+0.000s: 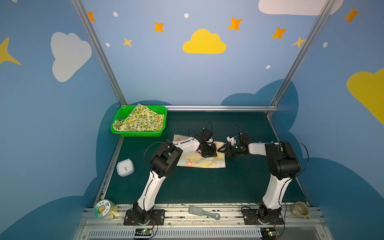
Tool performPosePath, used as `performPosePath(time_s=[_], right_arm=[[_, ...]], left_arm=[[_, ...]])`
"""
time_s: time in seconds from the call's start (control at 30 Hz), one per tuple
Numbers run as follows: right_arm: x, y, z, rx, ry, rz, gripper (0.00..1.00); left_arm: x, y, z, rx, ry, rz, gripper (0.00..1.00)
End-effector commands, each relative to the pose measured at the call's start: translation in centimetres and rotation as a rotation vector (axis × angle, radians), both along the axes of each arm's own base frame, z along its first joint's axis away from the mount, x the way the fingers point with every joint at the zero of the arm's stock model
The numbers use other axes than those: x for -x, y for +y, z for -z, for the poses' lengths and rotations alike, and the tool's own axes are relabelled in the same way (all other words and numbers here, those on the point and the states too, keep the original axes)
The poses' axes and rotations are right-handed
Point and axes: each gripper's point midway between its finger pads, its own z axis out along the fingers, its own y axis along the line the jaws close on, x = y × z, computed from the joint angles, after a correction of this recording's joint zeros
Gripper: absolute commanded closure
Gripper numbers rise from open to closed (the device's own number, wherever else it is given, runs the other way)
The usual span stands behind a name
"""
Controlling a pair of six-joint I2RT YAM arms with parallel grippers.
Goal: Fold and stack skirts
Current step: Fold the skirt at the center of the table.
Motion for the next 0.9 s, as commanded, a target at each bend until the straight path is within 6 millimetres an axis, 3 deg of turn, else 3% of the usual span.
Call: performPosePath(time_s=[0.0,0.4,0.6,0.73,0.87], right_arm=[[3.3,-0.4,4.8,0.098,0.156,-0.003,0.64],[4.7,-0.7,5.5,0.141,0.180,-0.017,0.67],[5.0,-0.8,5.4,0.147,0.180,-0.017,0.77],[4.7,-0.7,4.7,0.145,0.179,-0.018,0.99],[4.3,-0.7,2.5,0.145,0.151,-0.030,1.00]], left_arm=[[0.7,0.1,2.3,-0.032,0.033,0.005,0.88],[0.6,0.0,2.1,-0.028,0.031,0.003,0.88],[0.5,0.0,1.8,-0.027,0.023,0.001,0.88],[0.2,0.1,1.0,-0.031,0.004,0.000,0.89],[-0.9,1.2,-1.5,-0.044,-0.069,-0.008,0.89]])
